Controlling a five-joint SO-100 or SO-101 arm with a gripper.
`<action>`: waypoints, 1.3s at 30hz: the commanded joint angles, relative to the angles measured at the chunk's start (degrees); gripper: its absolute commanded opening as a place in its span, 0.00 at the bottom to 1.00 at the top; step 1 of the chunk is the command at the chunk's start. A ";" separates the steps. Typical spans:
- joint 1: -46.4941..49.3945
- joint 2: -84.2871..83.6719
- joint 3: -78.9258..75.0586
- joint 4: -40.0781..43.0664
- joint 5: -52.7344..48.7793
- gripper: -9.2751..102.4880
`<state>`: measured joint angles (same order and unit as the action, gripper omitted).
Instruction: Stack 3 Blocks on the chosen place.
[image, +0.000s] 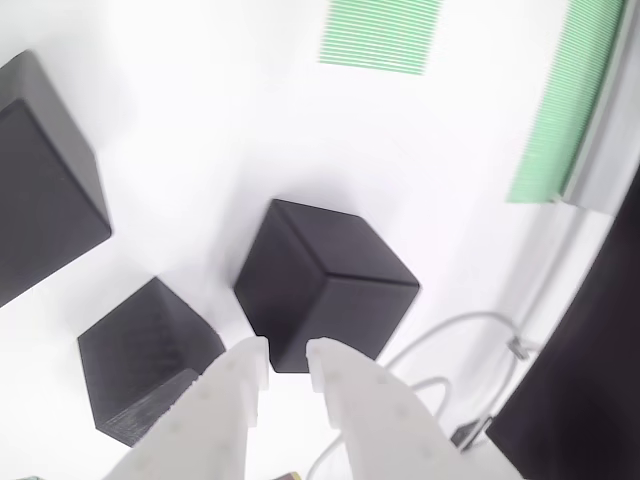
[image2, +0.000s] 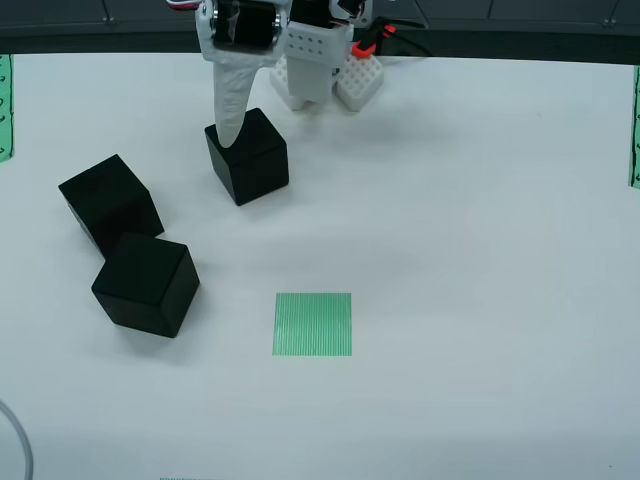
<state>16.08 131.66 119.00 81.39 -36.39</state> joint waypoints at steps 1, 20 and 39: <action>1.76 -4.31 -3.96 5.98 -7.03 0.09; 13.45 -7.21 2.55 8.79 -30.50 0.10; 20.30 -0.70 8.88 8.79 -43.95 0.27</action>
<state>34.28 129.64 128.32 89.56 -77.61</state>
